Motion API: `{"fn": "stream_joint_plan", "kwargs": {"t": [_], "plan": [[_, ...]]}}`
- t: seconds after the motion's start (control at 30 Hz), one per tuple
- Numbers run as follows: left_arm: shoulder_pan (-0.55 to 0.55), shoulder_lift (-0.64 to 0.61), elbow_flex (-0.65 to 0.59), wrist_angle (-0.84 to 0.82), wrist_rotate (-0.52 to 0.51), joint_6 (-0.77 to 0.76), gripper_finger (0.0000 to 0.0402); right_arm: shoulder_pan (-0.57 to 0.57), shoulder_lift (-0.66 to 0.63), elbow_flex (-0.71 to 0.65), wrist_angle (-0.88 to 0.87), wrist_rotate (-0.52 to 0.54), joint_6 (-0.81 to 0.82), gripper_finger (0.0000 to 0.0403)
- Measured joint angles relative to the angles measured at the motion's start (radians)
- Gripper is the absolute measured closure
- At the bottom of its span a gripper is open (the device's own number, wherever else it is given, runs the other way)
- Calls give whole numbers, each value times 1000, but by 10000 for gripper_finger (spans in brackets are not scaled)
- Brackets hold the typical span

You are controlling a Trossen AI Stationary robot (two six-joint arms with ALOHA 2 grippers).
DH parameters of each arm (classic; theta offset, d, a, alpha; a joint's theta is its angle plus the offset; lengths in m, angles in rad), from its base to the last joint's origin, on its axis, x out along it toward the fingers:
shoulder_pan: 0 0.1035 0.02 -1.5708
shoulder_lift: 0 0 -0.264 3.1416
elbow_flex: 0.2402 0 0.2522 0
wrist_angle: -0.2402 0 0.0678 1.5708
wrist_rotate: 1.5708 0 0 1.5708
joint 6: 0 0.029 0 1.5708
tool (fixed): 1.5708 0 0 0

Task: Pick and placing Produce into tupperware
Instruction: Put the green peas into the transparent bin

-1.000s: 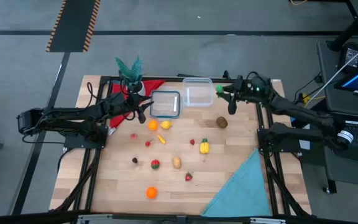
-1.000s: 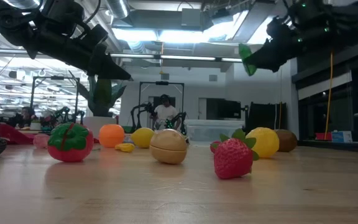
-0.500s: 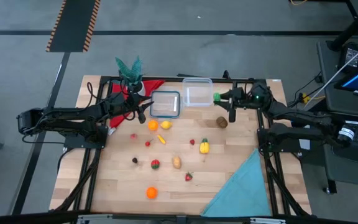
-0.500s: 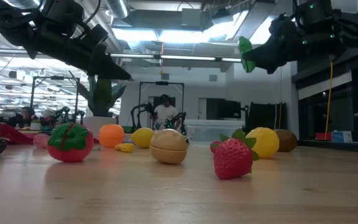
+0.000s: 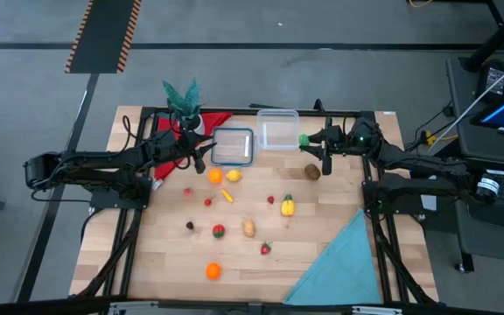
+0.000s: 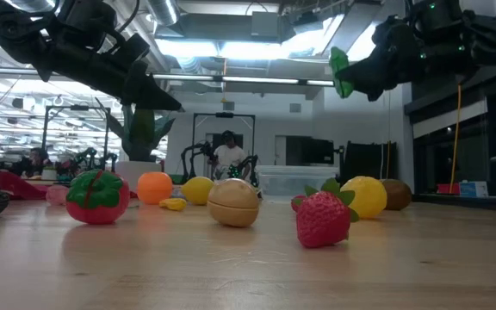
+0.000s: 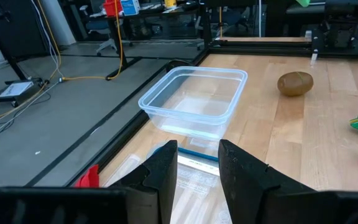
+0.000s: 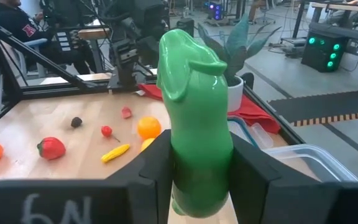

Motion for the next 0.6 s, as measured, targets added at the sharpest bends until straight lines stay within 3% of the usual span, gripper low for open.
{"fn": "stream_joint_plan", "kwargs": {"t": [0.13, 0.6], "plan": [[0, 0, 0, 0, 0, 0, 292, 12, 0, 0, 0, 21, 1, 284], [0, 0, 0, 0, 0, -10, 292, 57, 120, 0, 103, 350, 56, 284]]}}
